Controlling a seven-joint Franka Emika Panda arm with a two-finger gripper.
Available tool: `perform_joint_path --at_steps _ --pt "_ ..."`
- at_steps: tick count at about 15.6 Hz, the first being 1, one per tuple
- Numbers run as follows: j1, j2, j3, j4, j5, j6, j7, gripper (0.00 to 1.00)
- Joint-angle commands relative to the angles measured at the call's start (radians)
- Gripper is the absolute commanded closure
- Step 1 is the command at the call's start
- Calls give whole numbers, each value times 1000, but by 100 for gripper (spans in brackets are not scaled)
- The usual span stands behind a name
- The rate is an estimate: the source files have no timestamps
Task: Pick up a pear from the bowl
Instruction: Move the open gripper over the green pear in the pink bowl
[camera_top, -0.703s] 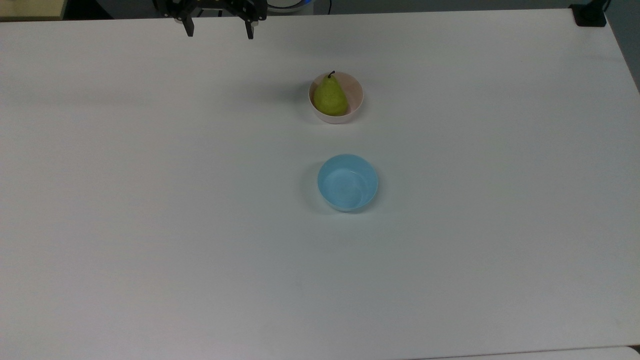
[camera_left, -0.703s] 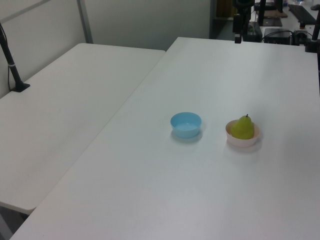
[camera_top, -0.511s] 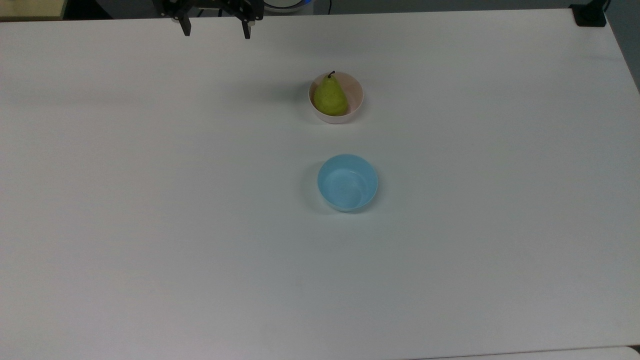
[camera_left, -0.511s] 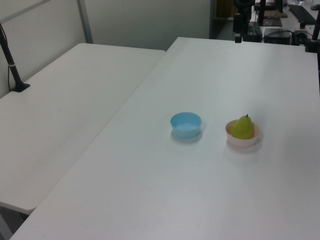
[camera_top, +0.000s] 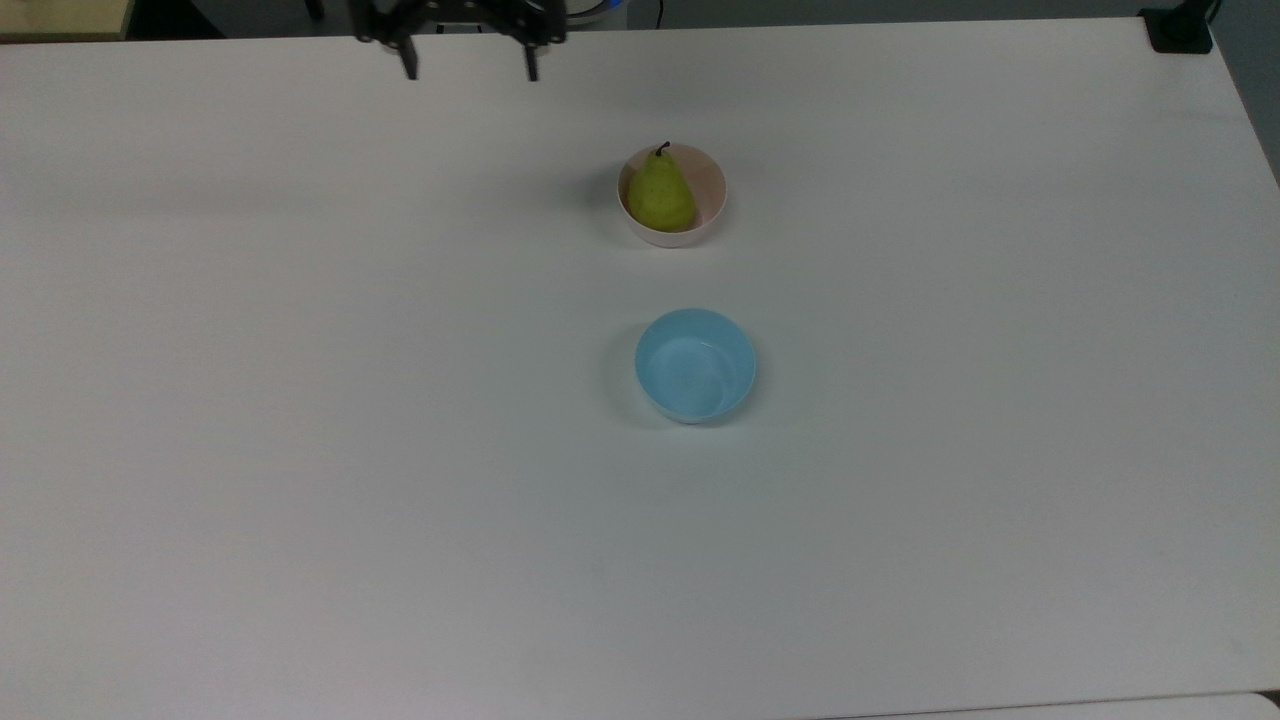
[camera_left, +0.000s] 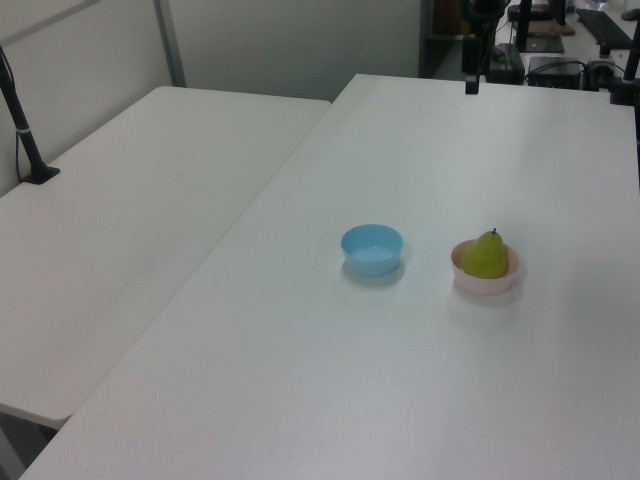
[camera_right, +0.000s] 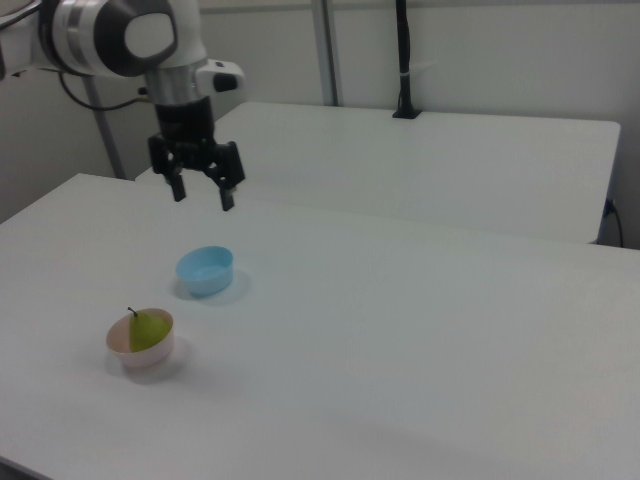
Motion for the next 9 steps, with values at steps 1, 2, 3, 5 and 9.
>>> perform_joint_path --at_steps 1,2,3,5,9 --pt "162 36 -31 -3 13 0 -2 0" --pt "202 52 -29 -7 15 0 -2 0" --pt "237 71 -28 -10 15 0 0 0" --pt "294 111 -23 -29 15 2 -2 0" --pt "354 210 -15 -76 -17 11 -5 0"
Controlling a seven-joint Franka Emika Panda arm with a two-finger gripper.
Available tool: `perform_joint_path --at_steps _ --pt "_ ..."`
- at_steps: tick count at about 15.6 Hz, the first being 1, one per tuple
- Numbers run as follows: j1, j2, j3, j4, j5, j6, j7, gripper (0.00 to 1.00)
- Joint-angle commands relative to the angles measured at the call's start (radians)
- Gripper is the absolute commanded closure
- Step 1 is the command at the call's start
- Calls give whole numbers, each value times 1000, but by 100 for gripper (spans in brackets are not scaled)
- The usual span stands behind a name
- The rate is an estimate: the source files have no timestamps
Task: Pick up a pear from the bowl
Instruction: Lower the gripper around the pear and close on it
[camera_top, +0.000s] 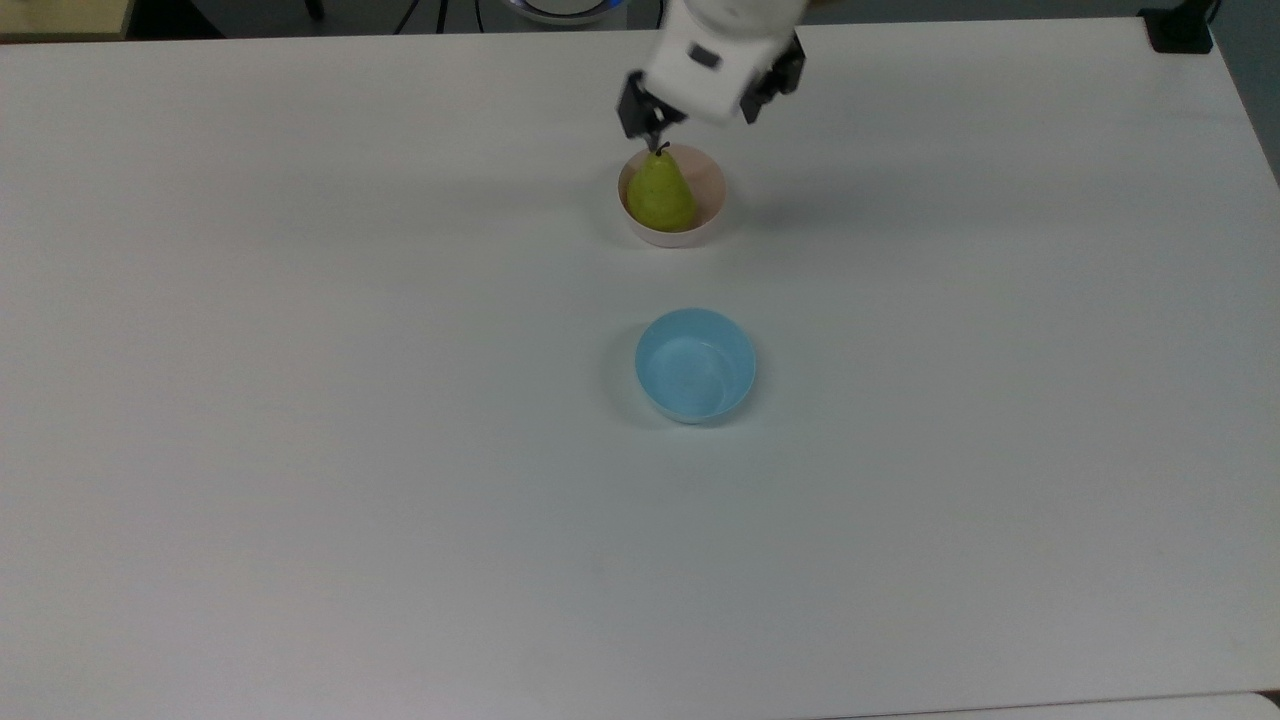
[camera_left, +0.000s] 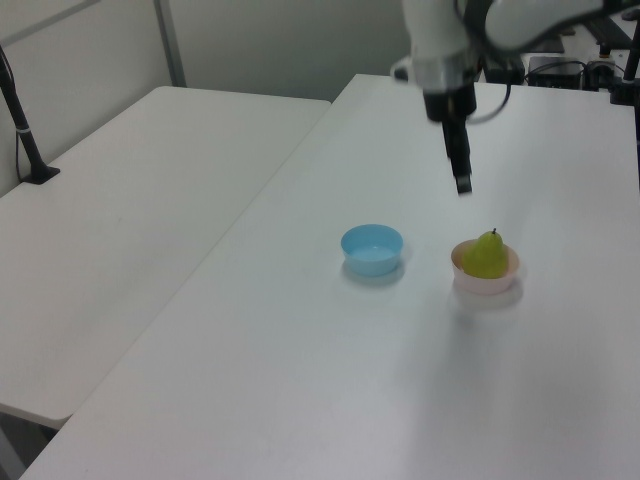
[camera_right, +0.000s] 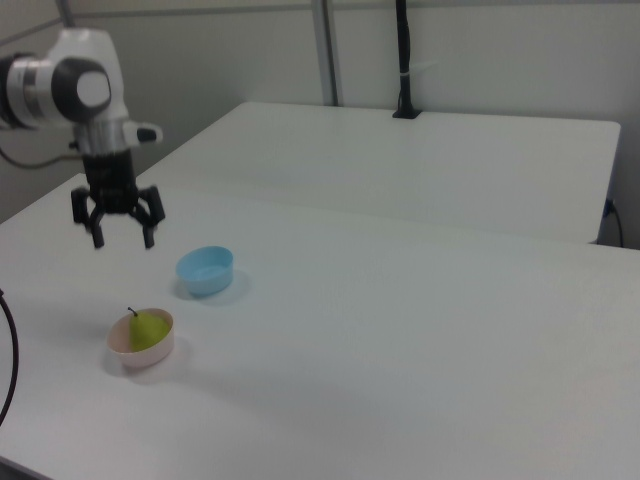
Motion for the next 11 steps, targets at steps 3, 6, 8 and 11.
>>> perform_joint_path --at_steps 3,6,8,11 --pt "42 114 1 -60 -56 52 -23 0" --pt "42 124 1 -120 -80 115 -60 0" --pt "41 130 1 -129 -88 117 -87 0" --pt "41 134 1 -143 -105 117 -94 4"
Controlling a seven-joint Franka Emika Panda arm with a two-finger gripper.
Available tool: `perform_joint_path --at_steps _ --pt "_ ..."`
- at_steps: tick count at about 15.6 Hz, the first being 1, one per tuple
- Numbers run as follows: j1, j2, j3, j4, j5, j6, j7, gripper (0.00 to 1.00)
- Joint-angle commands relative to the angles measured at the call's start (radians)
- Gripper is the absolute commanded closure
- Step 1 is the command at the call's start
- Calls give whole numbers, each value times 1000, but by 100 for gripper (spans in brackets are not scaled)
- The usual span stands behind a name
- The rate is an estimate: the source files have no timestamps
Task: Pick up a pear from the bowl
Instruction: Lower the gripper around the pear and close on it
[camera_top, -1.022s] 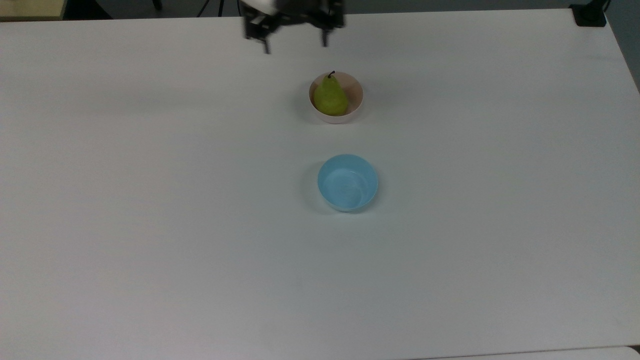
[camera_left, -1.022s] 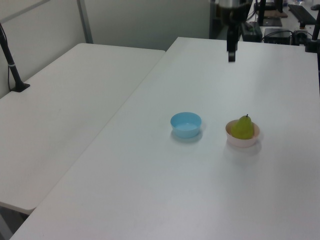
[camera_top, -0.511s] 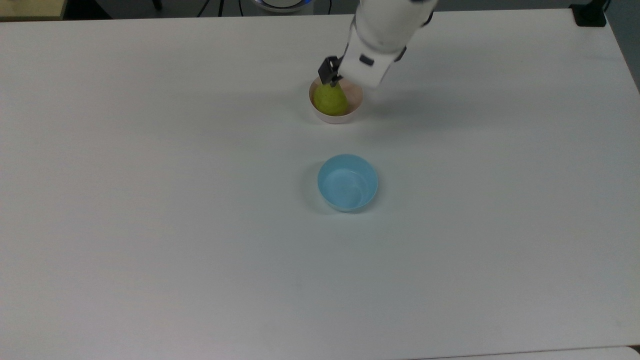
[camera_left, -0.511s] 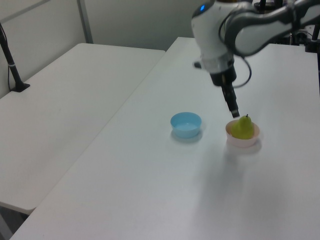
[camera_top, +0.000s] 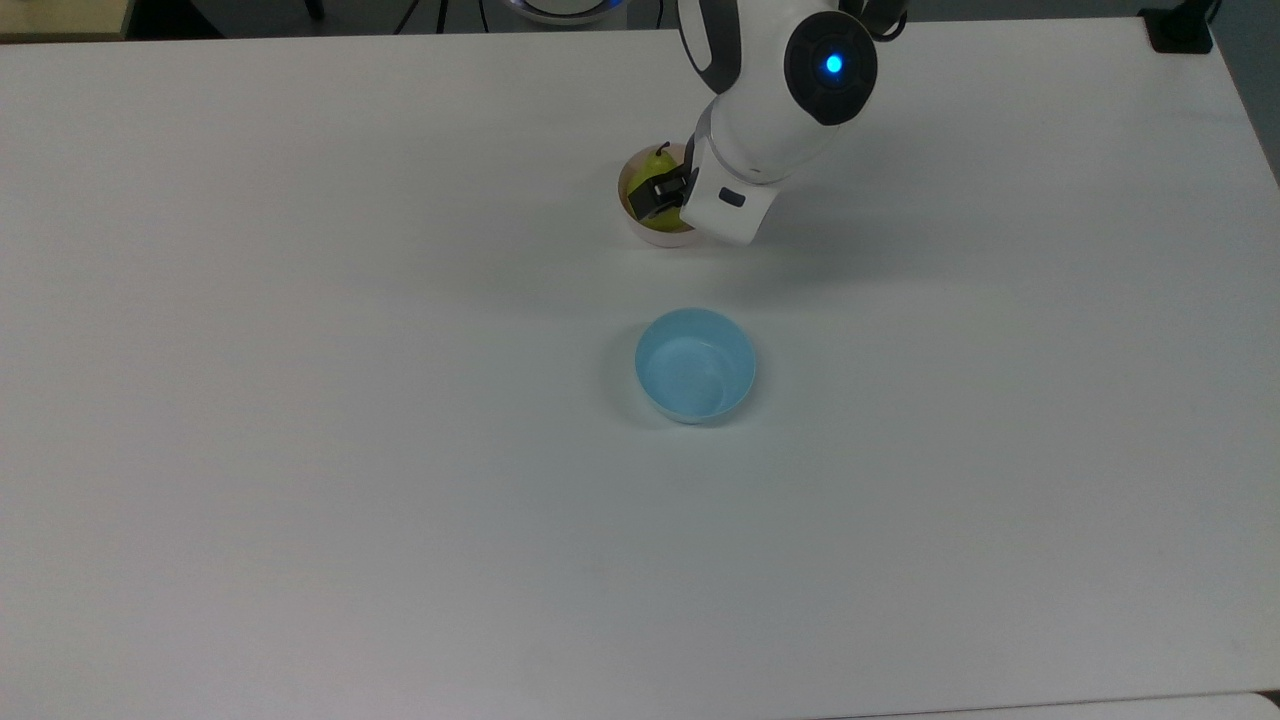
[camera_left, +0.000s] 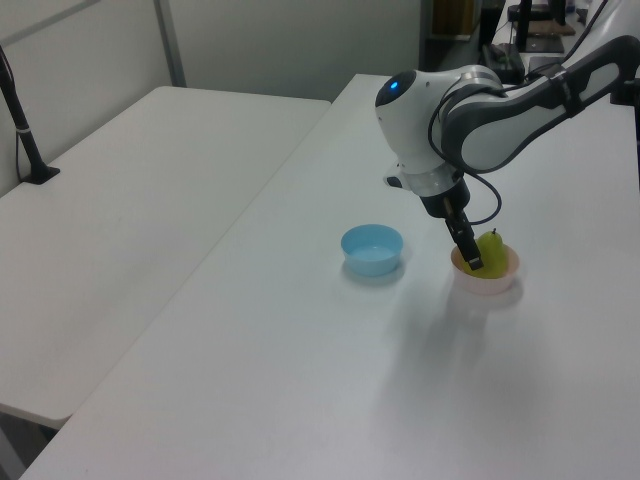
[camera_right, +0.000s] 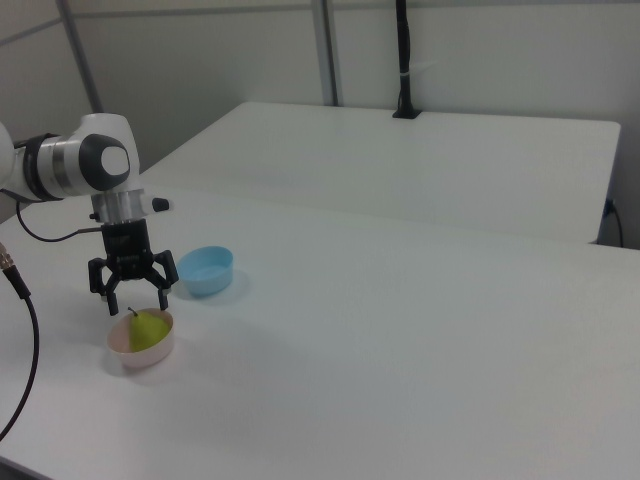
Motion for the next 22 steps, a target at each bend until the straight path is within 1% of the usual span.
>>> perform_joint_path --at_steps 1,2,3,4,7,9,11,13,14,16,19,22 --pt "6 -21 -5 -44 -32 26 -32 6" --pt "4 -16 -5 -49 -36 26 -32 13" --pt "4 -11 -5 -49 -38 26 -35 16" --pt "3 -8 -5 -51 -38 26 -39 18" --pt "4 -1 -5 -54 -49 26 -41 18" --pt "6 -1 -5 -63 -50 29 -43 23" --pt "4 -1 -5 -63 -52 29 -43 33" --pt "0 -2 -3 -63 -50 28 -62 48" --pt "-2 -5 -3 -63 -50 26 -70 53" --pt "-3 -14 -3 -60 -50 20 -70 55" --pt "-6 -57 -3 -52 -39 6 -72 55" --pt "-12 -102 -3 -20 -21 -72 -90 55"
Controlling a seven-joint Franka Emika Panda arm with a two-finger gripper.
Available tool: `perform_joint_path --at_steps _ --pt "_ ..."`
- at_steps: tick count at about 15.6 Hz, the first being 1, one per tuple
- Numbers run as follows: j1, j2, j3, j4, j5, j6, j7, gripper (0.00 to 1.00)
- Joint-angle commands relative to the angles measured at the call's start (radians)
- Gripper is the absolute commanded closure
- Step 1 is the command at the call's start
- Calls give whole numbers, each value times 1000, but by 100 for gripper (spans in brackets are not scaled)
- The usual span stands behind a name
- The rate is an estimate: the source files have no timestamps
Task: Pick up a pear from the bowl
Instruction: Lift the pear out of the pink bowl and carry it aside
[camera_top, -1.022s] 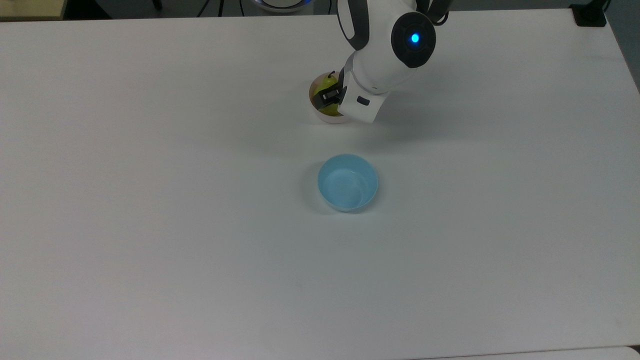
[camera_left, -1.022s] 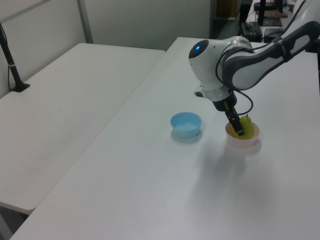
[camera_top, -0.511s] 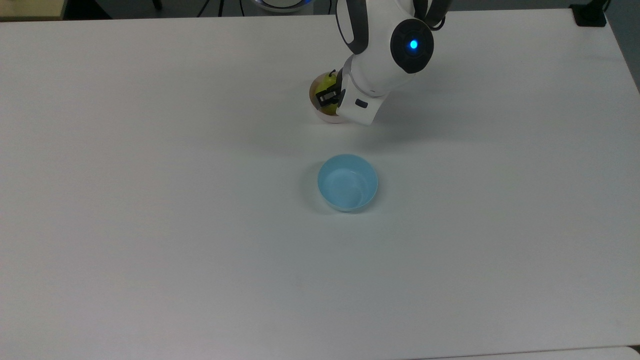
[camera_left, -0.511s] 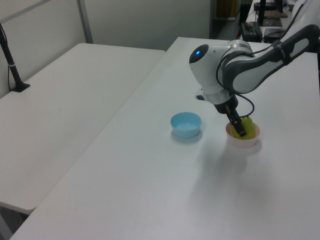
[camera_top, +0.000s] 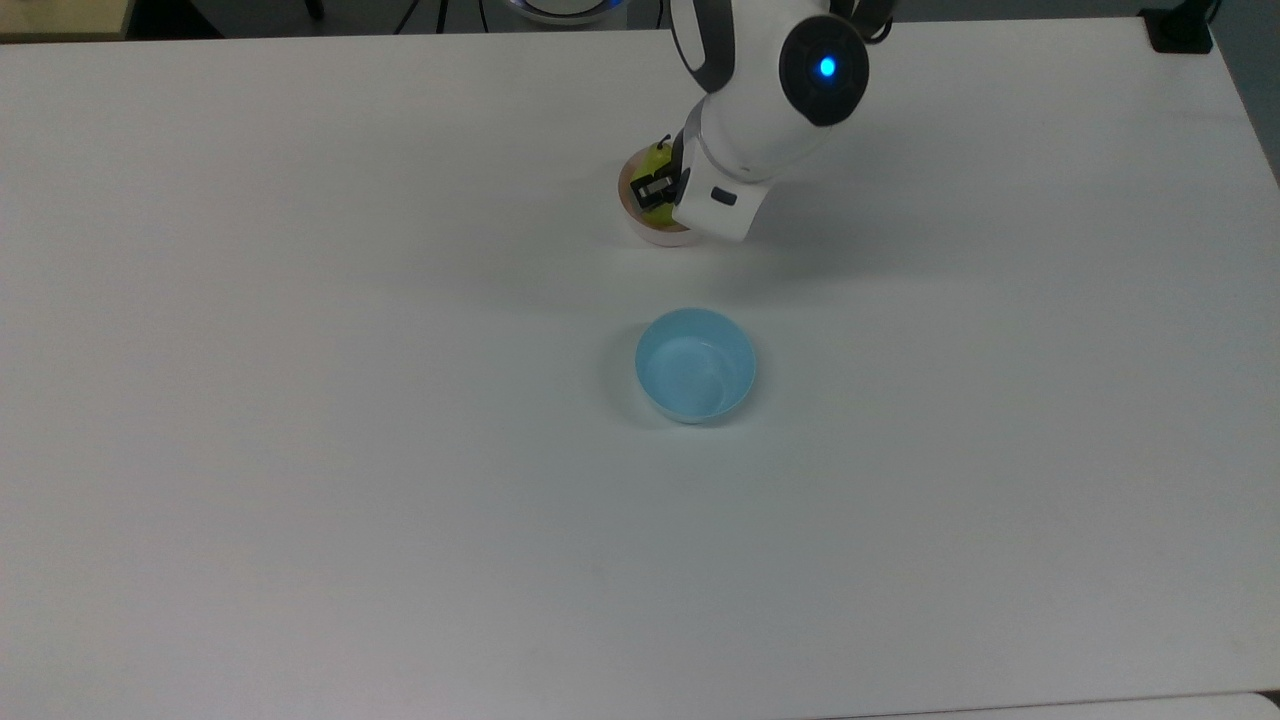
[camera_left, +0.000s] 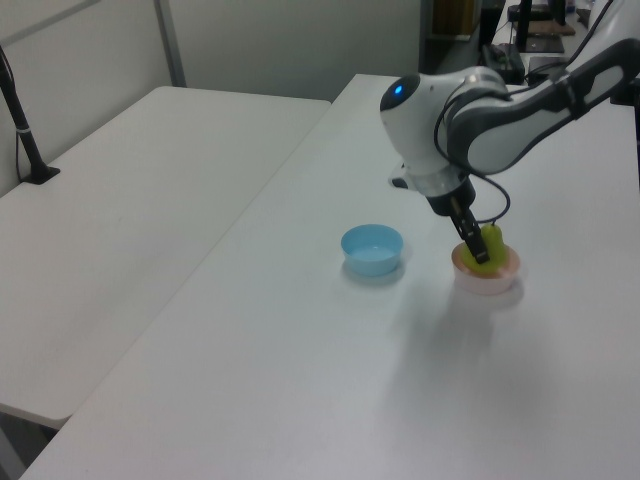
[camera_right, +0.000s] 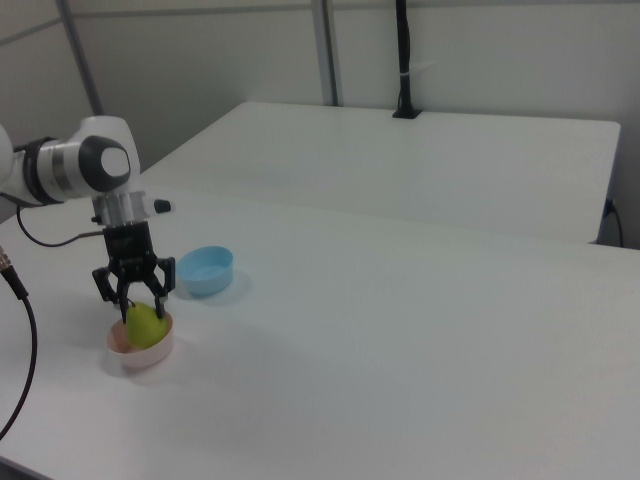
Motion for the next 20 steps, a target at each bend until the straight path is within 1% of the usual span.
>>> perform_joint_path --at_steps 1,3,6,9,11,12,14,15,18,20 --pt "-19 -94 -2 19 43 -86 -58 55" --pt "-59 -116 -2 43 75 -109 -74 55" --pt "-151 -114 -2 86 77 -105 -92 55" --pt "-250 -97 -2 105 71 -89 -130 55" --pt "-302 -79 -2 105 66 -34 -141 55" --pt "-330 -55 -2 105 60 -10 -143 55" --pt "-350 -9 -4 106 37 59 -133 52" --pt "-353 17 -4 106 22 100 -127 49" --pt "-356 80 -5 106 -7 167 -97 45" --pt "-358 105 -7 106 -12 194 -80 36"
